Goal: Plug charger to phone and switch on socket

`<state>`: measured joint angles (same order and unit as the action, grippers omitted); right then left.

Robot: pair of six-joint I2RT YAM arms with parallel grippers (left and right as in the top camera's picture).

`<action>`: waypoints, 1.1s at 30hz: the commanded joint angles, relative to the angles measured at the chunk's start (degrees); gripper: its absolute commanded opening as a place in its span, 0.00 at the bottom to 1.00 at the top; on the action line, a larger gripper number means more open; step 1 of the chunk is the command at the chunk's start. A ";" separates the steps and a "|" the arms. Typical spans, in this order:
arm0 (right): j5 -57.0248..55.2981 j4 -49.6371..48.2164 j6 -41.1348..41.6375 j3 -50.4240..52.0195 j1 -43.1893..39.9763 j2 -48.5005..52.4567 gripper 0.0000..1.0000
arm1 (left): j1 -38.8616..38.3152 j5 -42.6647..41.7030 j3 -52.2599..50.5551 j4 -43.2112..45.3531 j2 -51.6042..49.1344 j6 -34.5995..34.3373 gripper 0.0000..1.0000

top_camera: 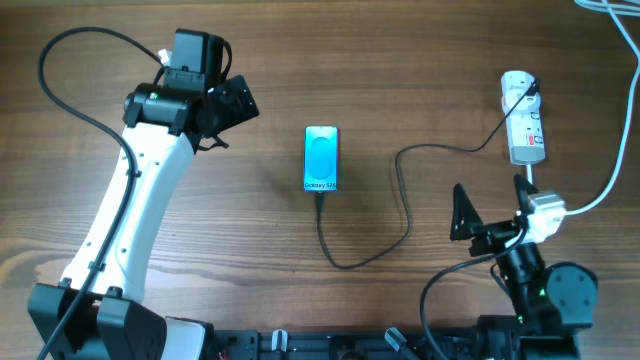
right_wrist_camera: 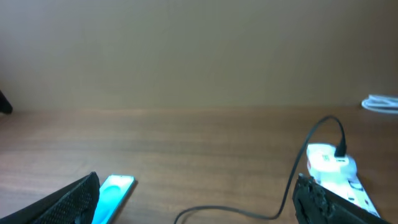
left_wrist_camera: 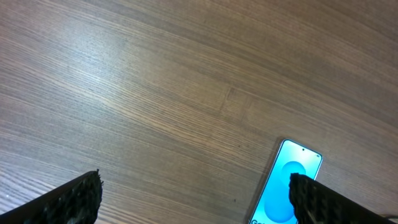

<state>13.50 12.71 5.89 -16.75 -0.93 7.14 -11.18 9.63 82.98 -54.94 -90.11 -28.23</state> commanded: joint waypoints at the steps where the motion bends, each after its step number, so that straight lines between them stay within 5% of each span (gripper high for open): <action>1: 1.22 -3.30 -1.38 4.13 -0.24 -2.97 1.00 | -0.04 0.94 0.15 0.07 -0.13 -0.74 1.00; 21: -3.37 -21.66 2.36 16.50 -0.22 -6.95 1.00 | -0.04 0.94 0.15 0.07 -0.13 -0.74 1.00; 33: -6.19 -13.14 0.83 16.48 -0.22 -6.95 1.00 | -0.04 0.94 0.15 0.07 -0.13 -0.74 1.00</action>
<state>8.49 -2.33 8.91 -0.45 -0.97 0.93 -11.18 9.65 82.98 -54.92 -90.11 -28.23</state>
